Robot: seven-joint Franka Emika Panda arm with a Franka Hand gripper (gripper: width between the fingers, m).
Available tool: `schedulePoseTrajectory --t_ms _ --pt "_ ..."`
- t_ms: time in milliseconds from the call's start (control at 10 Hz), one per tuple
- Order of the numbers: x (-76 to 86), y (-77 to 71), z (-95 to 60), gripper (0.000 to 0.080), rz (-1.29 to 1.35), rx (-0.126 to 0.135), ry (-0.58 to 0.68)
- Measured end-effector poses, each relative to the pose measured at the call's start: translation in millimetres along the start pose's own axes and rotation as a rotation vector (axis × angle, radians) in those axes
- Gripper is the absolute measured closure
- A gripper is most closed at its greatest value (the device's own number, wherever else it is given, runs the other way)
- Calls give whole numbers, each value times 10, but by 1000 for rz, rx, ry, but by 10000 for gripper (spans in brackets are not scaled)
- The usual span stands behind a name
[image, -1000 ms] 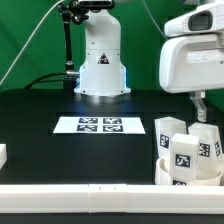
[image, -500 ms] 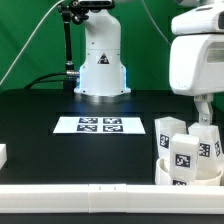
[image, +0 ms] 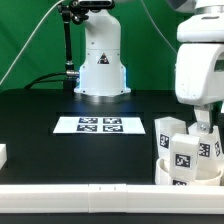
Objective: Assemble stool
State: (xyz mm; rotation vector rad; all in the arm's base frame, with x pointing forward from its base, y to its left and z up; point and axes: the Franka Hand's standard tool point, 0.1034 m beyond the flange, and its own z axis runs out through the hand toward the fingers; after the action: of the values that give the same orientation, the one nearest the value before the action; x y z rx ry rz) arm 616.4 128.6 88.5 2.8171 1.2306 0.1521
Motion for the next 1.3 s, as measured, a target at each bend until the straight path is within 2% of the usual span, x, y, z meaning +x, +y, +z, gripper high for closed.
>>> schedulePoseTrajectory --t_ms 300,400,500,600,700,1100,1300 --pt "-42 12 60 151 7 3 -9" --pt "-41 12 60 285 9 3 -9" --pt "-43 13 61 285 10 3 -9" --pt "-41 17 58 424 10 3 -8" --pt "-40 18 57 455 10 3 -8" --pt "-39 18 57 455 63 3 -8" --pt "-40 18 57 455 261 3 -8"
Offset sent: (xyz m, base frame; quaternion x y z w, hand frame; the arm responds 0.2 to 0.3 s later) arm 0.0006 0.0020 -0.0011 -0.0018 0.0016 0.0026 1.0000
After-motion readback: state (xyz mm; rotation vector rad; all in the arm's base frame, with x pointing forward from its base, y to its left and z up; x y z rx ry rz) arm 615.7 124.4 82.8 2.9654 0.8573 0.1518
